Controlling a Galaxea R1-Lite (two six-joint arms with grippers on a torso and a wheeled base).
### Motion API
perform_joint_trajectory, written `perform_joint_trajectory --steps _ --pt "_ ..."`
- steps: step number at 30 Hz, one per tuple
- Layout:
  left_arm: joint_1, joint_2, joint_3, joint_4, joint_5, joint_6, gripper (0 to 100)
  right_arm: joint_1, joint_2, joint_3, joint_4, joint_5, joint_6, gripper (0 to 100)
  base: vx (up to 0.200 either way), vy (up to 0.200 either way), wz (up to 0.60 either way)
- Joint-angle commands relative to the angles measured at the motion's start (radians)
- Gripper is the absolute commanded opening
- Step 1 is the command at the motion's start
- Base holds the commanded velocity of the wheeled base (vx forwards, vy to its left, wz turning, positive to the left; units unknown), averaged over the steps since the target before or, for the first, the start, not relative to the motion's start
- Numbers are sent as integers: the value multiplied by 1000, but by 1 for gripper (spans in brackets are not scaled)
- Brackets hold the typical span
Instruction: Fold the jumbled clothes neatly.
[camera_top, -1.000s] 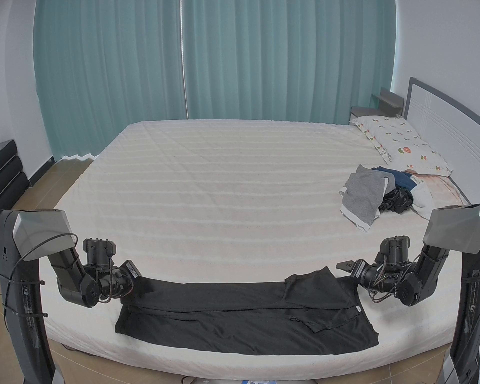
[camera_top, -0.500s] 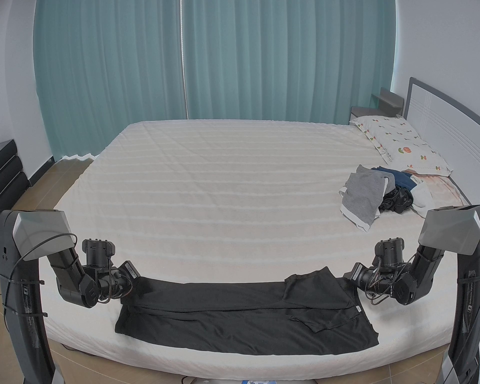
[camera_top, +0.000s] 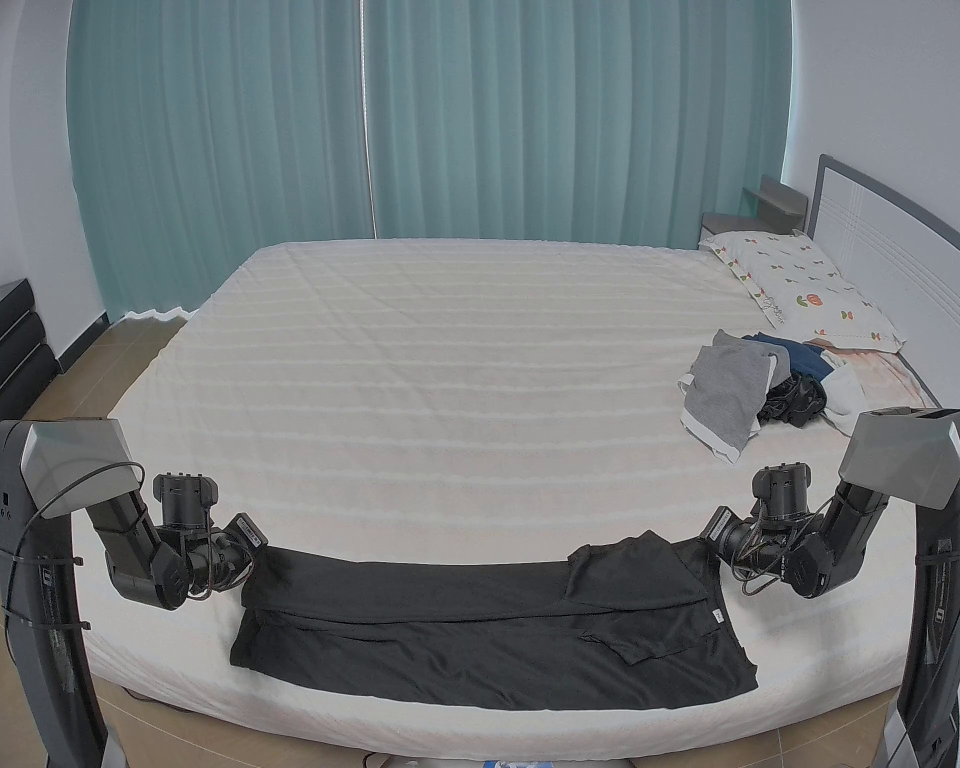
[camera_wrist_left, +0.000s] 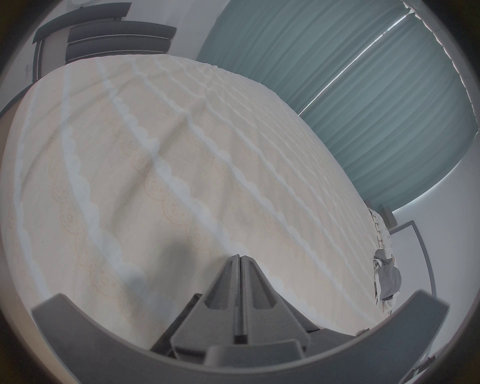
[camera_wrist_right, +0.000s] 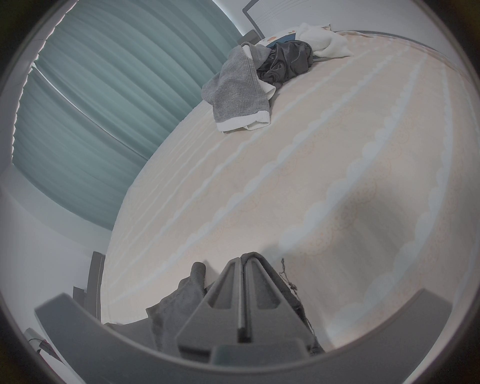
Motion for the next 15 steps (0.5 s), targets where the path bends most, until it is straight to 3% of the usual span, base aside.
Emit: perform_joint_trajectory --steps 1,15 --pt "4 0 -3 0 0 -1 0 -6 0 -6 -2 -1 3 0 0 0 0" --pt "13 6 -38 0 5 -64 0 -14 22 -10 -59 -2 0 0 0 0 0"
